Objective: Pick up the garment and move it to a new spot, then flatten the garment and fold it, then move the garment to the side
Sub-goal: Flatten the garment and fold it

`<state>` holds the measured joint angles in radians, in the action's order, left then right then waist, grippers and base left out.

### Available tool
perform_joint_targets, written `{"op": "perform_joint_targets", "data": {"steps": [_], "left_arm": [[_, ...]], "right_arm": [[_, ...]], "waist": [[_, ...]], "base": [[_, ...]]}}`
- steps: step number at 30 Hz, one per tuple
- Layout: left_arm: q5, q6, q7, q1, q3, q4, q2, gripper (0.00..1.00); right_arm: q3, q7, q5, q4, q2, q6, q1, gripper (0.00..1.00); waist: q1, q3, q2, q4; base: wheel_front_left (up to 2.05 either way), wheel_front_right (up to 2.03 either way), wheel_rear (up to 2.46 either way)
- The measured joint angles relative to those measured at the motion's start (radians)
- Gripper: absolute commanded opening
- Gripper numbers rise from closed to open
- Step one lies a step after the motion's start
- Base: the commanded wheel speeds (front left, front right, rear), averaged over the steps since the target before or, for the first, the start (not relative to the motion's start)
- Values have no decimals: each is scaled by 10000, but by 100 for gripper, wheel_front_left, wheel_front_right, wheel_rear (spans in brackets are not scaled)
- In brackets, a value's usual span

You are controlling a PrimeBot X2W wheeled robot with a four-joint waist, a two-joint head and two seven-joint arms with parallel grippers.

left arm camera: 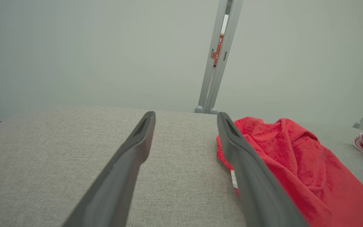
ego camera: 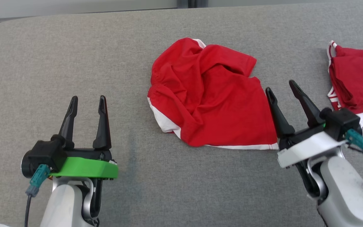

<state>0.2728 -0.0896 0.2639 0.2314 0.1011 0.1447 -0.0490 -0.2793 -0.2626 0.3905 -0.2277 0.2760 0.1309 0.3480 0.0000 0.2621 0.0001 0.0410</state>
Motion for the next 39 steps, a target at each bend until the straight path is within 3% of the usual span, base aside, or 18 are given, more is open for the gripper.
{"op": "perform_joint_targets", "data": {"steps": [5, 10, 21, 28, 31, 39], "left_arm": [[79, -84, 0, -98, -125, 10, 0, 100], [81, -159, 0, -112, -130, 96, 0, 100], [-171, -372, 0, 317, 754, 1386, -15, 100], [508, -385, 0, 1440, 2640, 2878, -851, 100], [343, -385, 0, 1877, 2853, 3584, -1106, 100], [253, -387, 0, 2220, 2585, 4261, -1070, 100]], "right_arm": [[959, 0, -834, 591, -907, -2, -1520, 100], [1037, 0, -1212, 713, -1350, -2, -1805, 100], [1122, 0, -1377, 635, -1419, -2, -1584, 100], [1085, 0, -1375, 585, -1384, -2, -1477, 100], [1066, 0, -1375, 585, -1367, -2, -1438, 100], [1083, 0, -1375, 585, -1350, -2, -1416, 100]], "waist": [[0, -133, 0, -310], [0, -170, 0, -482], [0, 65, -1, -595], [0, 350, 0, -780], [0, 443, 0, -866], [0, 519, 0, -908]], "base": [[0, 0, 0], [0, 0, 0], [0, 0, 0], [0, 0, 0], [0, 0, 0], [0, 0, 0]]}}
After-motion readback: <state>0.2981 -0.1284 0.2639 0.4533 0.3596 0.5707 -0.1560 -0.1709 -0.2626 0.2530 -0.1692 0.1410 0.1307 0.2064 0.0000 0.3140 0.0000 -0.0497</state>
